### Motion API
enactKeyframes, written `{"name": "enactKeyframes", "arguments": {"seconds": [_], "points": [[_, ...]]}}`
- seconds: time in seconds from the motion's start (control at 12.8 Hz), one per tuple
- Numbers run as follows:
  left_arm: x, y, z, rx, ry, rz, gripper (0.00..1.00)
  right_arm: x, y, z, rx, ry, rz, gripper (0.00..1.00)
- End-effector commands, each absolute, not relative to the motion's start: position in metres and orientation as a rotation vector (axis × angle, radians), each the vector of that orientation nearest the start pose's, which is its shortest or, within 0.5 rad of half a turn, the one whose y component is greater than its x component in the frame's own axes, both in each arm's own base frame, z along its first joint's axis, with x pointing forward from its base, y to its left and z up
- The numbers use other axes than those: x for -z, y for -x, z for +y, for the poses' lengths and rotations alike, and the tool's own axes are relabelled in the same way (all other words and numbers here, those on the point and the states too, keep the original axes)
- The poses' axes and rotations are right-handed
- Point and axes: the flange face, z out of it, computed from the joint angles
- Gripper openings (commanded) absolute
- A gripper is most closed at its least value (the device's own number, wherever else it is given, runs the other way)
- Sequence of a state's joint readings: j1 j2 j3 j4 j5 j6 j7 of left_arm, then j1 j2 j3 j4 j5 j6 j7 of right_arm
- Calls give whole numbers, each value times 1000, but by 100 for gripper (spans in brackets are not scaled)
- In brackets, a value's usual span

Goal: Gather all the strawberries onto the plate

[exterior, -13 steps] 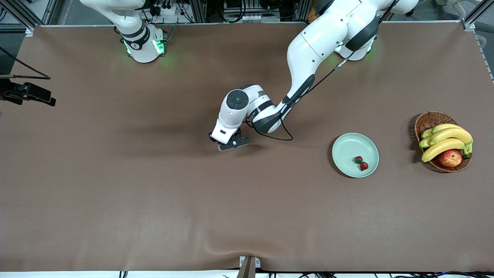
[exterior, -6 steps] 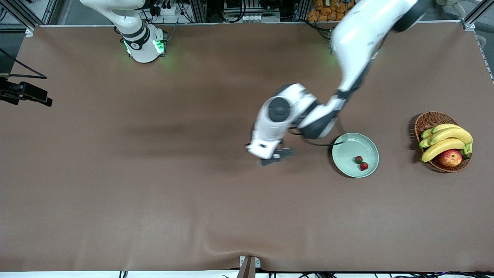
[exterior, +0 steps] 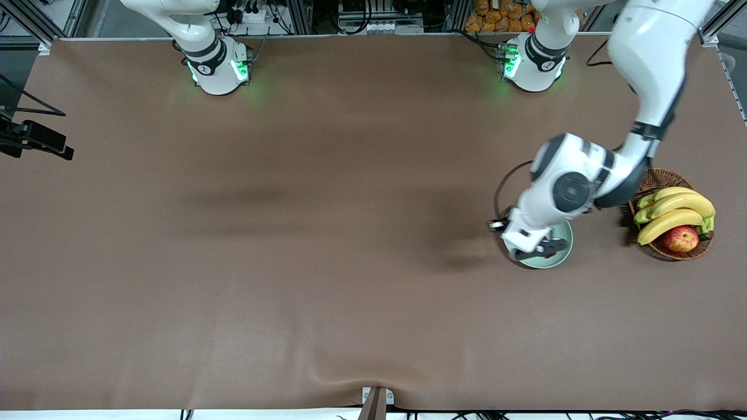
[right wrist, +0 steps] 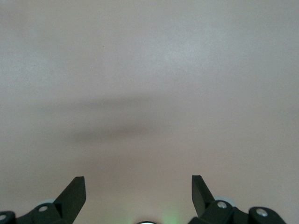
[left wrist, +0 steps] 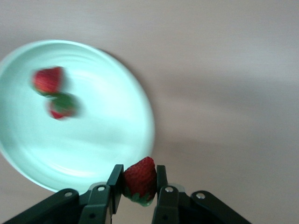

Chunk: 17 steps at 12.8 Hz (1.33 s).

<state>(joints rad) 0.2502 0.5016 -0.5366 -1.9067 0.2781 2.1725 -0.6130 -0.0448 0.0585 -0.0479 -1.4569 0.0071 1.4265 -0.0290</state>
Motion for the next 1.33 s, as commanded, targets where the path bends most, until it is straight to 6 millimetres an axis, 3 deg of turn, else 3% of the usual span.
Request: {"name": "enactKeyframes", "arguments": {"seconds": [0.0, 0.08, 0.16, 0.23, 0.39, 0.47, 0.7, 0.94, 1.02, 1.25], "points": [[-229, -596, -94, -260, 3049, -199, 12, -640, -556, -48, -134, 3149, 109, 100], [-227, -596, -86, -258, 3039, -196, 27, -641, -555, -48, -134, 3149, 109, 100], [-227, -597, -84, -258, 3039, -203, 59, -641, -555, -46, -132, 3149, 104, 100], [-234, -599, -83, -242, 3038, -201, 100, -640, -556, -44, -134, 3149, 97, 100], [-268, -601, -81, -235, 2997, -209, 100, -640, -556, -44, -132, 3149, 99, 100], [-301, -603, -87, -205, 2976, -205, 100, -641, -556, -45, -127, 3150, 102, 100], [-436, -599, -112, -64, 2923, -225, 100, -640, -557, -45, -127, 3151, 99, 100], [-561, -589, -112, 2, 2983, -249, 100, -642, -558, -45, -116, 3163, 99, 100], [-590, -580, -110, 14, 2988, -248, 100, -642, -558, -46, -117, 3167, 103, 100], [-640, -552, -120, 77, 3014, -199, 100, -642, -558, -32, -126, 3175, 63, 100]]}}
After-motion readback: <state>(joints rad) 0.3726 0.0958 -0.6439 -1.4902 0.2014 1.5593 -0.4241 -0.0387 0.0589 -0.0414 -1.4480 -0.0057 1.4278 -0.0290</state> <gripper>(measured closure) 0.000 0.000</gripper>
